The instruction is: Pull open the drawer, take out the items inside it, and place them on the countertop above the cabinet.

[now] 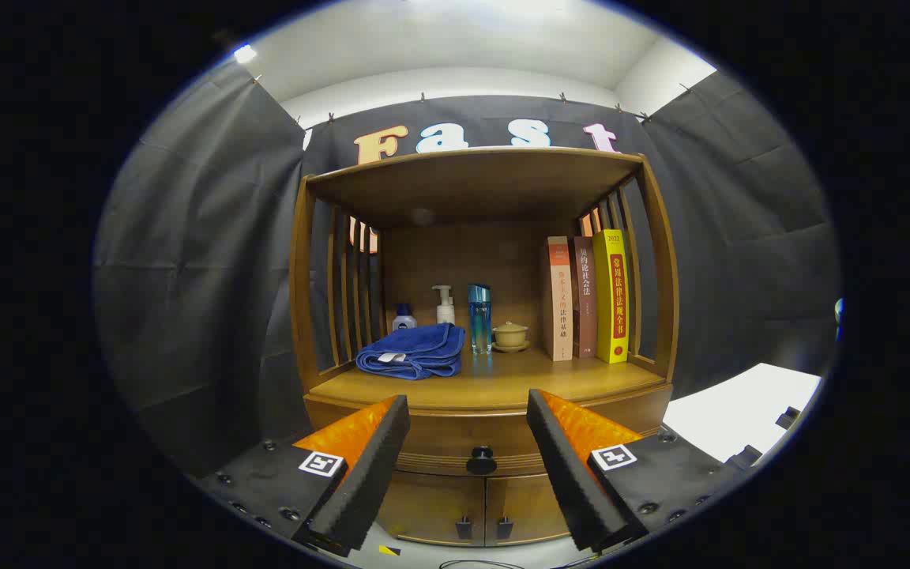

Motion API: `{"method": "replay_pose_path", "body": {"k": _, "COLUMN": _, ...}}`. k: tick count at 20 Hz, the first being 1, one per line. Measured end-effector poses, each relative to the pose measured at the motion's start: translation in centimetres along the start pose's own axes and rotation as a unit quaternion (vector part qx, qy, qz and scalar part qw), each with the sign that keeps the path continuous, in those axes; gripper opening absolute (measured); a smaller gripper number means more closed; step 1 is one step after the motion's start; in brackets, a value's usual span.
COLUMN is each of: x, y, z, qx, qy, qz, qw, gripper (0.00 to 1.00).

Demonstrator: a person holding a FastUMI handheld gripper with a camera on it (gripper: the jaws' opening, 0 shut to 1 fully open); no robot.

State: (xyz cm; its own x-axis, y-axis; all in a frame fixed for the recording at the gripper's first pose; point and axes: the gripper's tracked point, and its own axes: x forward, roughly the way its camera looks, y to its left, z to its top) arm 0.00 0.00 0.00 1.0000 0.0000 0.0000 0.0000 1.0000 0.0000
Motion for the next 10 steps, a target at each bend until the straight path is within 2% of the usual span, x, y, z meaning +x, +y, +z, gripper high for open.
{"method": "replay_pose_path", "body": {"k": 10, "x": -0.13, "y": -0.63, "z": 0.38, "qx": 0.002, "qy": -0.006, "qz": -0.006, "qw": 1.0, "gripper": 0.98}}
